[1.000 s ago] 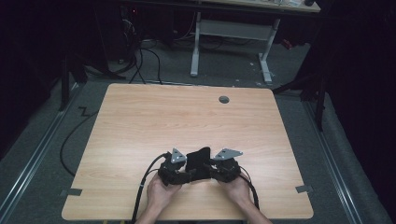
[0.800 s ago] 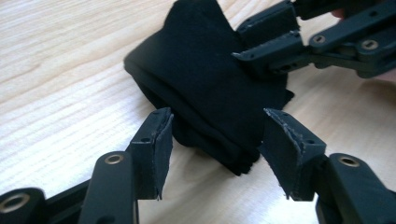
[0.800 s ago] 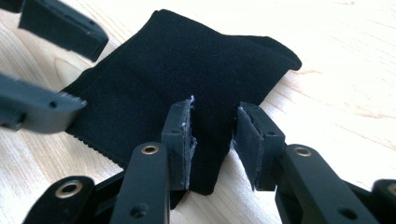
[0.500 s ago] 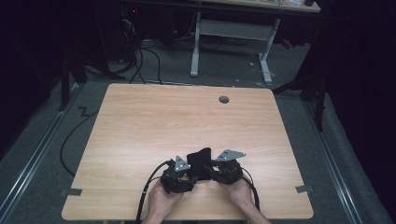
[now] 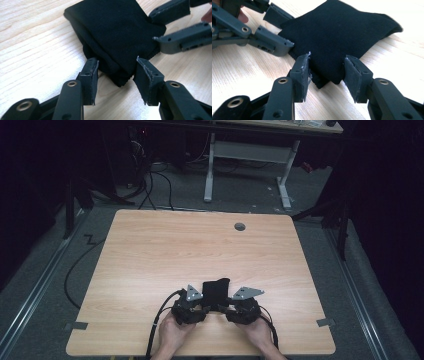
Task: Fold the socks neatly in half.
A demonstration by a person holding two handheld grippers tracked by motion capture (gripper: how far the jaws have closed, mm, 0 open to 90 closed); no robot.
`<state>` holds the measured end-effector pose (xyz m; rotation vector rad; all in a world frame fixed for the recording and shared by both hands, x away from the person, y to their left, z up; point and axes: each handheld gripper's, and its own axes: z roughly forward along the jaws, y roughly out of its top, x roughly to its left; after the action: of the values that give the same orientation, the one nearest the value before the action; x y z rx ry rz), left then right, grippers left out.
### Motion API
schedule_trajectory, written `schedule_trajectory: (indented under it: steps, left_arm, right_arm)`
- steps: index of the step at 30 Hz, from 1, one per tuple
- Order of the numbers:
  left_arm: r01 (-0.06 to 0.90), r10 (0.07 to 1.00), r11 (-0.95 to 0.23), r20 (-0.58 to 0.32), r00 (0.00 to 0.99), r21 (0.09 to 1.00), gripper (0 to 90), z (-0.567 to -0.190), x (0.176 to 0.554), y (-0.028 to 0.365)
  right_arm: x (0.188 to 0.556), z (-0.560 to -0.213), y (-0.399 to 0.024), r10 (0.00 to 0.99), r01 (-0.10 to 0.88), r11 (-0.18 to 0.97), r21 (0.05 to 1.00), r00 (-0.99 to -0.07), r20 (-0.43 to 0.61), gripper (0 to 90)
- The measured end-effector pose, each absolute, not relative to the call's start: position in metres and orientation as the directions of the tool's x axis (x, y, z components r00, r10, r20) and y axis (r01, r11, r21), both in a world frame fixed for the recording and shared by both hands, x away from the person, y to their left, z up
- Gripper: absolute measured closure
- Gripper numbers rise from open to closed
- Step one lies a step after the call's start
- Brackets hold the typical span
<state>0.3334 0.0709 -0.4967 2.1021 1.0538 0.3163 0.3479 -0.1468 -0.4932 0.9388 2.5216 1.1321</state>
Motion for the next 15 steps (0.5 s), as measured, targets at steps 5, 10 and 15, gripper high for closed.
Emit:
schedule_trajectory:
  steps: [5,10,15]
  left_arm:
    - [0.588,0.774,-0.367,-0.114,0.623,0.721,55.5,-0.498,0.338,0.072]
    - [0.587,0.779,-0.361,-0.112,0.617,0.725,56.6,-0.497,0.343,0.071]
    - [0.595,0.786,-0.336,-0.130,0.604,0.730,59.3,-0.499,0.349,0.071]
  right_arm:
    - [0.349,-0.495,-0.144,0.639,0.456,0.513,0.727,-0.769,0.032,54.3]
    - [0.354,-0.495,-0.142,0.658,0.457,0.510,0.729,-0.753,0.011,55.7]
    - [0.360,-0.495,-0.140,0.670,0.454,0.506,0.733,-0.742,-0.003,61.5]
